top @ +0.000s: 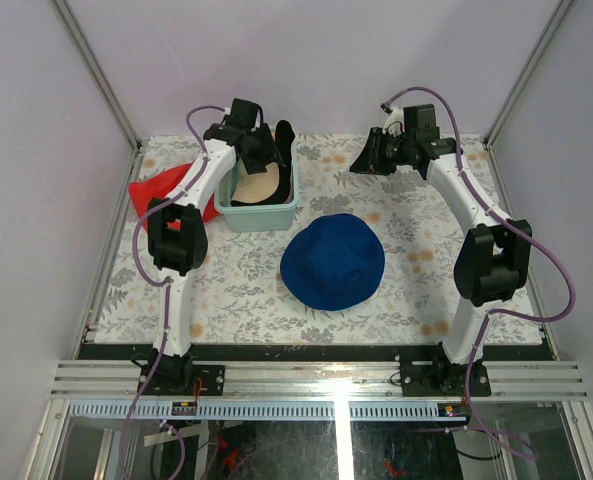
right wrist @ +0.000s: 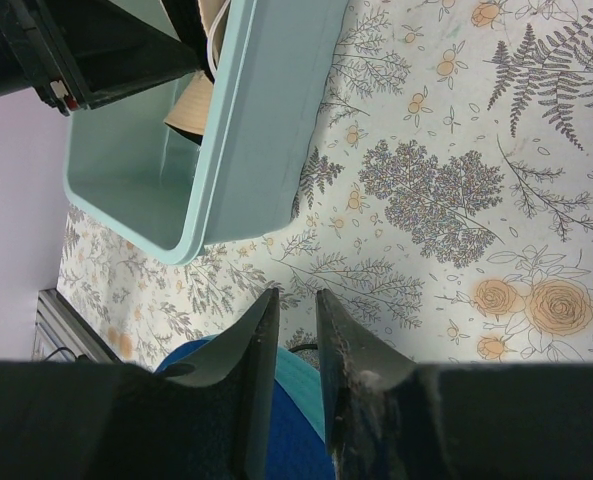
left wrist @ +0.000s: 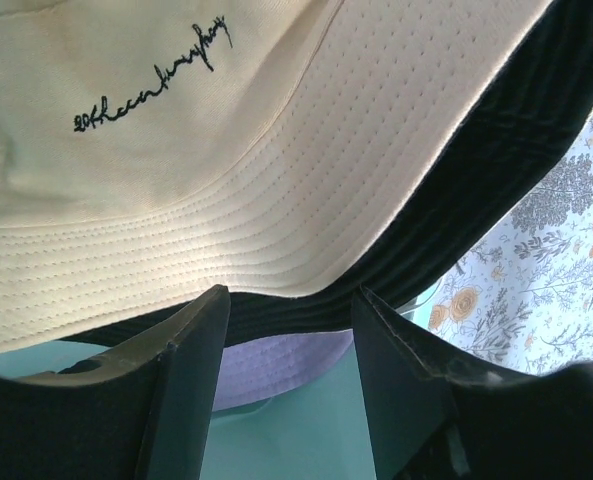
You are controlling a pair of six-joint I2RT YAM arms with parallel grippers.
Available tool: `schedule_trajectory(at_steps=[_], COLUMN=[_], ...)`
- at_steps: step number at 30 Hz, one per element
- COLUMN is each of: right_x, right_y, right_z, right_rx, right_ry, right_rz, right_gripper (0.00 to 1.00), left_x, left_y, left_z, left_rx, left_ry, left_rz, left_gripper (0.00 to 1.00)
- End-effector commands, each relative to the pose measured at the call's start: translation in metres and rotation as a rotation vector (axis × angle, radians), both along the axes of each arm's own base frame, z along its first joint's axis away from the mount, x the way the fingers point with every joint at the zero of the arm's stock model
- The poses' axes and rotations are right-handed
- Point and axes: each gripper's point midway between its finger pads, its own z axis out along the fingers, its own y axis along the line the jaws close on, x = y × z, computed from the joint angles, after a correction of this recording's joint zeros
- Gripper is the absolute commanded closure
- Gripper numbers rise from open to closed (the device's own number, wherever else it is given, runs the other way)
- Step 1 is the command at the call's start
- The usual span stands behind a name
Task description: Stack the hats
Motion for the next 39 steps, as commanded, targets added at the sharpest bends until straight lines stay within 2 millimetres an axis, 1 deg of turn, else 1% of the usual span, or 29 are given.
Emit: schedule_trajectory(at_steps=[1,3,6,9,11,13,14,16,17,19,22,24,27,30,33,34,35,36,37,39], right_x=[0.002,0.002,0.001,0.0,-0.002,-0.003,-0.003,-0.003,-0.003,-0.005,-0.007,-0.009,-0.012,-0.019,-0.028,-0.033,-0.04,-0.047,-0.058,-0.068], right_y=[-0.001,-0.001,-0.001,-0.001,-0.001,-0.001,-0.001,-0.002,-0.002,0.0,0.001,0.0,0.002,0.003,0.007,0.011,0.014,0.02,0.026,0.031], right_z=[0.013,0.016,0.018,0.017,0.015,0.014,0.013,0.014,0.014,0.015,0.015,0.016,0.021,0.033,0.057,0.067,0.073,0.083,0.102,0.131], right_rx=[0.004,0.006,0.011,0.017,0.016,0.01,0.009,0.008,0.009,0.017,0.03,0.029,0.036,0.057,0.098,0.117,0.135,0.157,0.184,0.227], right_ry=[-0.048,-0.051,-0.049,-0.042,-0.033,-0.027,-0.025,-0.023,-0.022,-0.019,-0.013,-0.013,-0.025,-0.053,-0.095,-0.111,-0.118,-0.142,-0.188,-0.258], right_rz=[0.007,0.007,0.004,0.0,0.0,0.0,-0.001,-0.001,-0.001,0.005,0.009,0.008,0.014,0.025,0.051,0.067,0.087,0.114,0.143,0.153], right_gripper=[0.71,0.71,0.71,0.71,0.7,0.7,0.7,0.7,0.69,0.69,0.69,0.69,0.7,0.7,0.69,0.68,0.65,0.61,0.57,0.54], left_x=[0.023,0.028,0.043,0.061,0.073,0.082,0.086,0.091,0.094,0.099,0.106,0.103,0.086,0.061,0.035,0.021,0.011,0.004,-0.005,-0.022], left_y=[-0.002,-0.001,0.002,0.009,0.015,0.023,0.028,0.036,0.038,0.038,0.04,0.043,0.042,0.043,0.041,0.037,0.035,0.031,0.026,0.018], left_z=[0.009,0.0,-0.009,-0.006,0.002,0.011,0.014,0.02,0.026,0.052,0.114,0.163,0.235,0.295,0.338,0.356,0.365,0.369,0.376,0.386], left_rx=[0.01,0.031,0.076,0.12,0.15,0.163,0.165,0.167,0.158,0.128,0.07,0.017,-0.029,-0.084,-0.143,-0.186,-0.219,-0.252,-0.29,-0.349], left_ry=[-0.085,-0.087,-0.106,-0.159,-0.205,-0.24,-0.251,-0.275,-0.293,-0.36,-0.506,-0.614,-0.766,-0.872,-0.937,-0.961,-0.97,-0.964,-0.967,-0.961], left_rz=[0.023,0.03,0.041,0.07,0.097,0.123,0.136,0.149,0.151,0.127,0.087,0.06,0.019,-0.007,-0.027,-0.051,-0.065,-0.079,-0.106,-0.147], left_gripper=[0.48,0.47,0.47,0.48,0.52,0.6,0.68,0.92,0.99,1.0,1.0,1.0,1.0,1.0,1.0,1.0,1.0,1.0,1.0,1.0])
